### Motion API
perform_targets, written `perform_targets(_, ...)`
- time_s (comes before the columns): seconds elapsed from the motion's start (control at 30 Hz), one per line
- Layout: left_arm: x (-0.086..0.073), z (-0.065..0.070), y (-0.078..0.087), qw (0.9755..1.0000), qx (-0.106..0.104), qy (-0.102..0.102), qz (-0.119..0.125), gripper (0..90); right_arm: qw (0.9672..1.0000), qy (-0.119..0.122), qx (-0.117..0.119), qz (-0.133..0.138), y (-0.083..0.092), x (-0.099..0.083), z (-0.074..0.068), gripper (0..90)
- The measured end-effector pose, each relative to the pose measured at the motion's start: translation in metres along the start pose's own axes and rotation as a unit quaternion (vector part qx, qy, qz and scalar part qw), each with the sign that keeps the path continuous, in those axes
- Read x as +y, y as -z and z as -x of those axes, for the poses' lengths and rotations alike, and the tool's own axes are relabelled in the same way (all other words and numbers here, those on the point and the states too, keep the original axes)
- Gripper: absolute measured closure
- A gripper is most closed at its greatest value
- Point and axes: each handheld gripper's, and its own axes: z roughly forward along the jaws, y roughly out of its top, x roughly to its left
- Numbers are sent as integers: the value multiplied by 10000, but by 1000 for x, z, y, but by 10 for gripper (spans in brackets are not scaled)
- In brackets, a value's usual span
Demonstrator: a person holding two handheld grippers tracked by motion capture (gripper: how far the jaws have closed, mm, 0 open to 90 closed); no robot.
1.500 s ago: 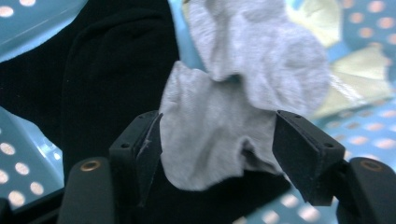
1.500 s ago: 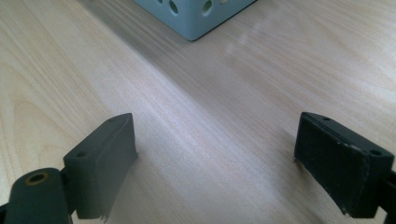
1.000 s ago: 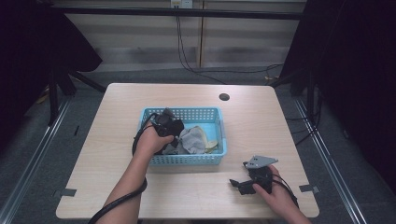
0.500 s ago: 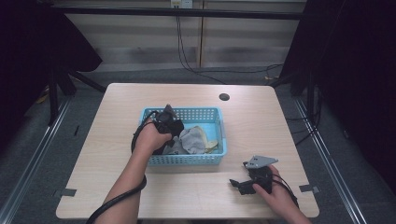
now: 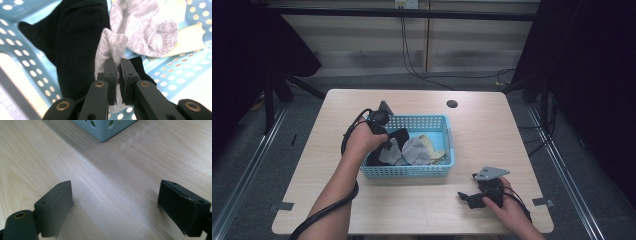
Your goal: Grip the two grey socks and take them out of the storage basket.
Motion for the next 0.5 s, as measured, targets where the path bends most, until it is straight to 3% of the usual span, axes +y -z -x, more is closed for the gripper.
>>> perform_targets(0.33,7,5,33,10000,21,-41,22,846,10000,-1,-1,0,0,0,0,120)
perform_targets(0.5,9,6,41,10000,66,-67,0,841,10000,0,-2,1,0,0,0,120)
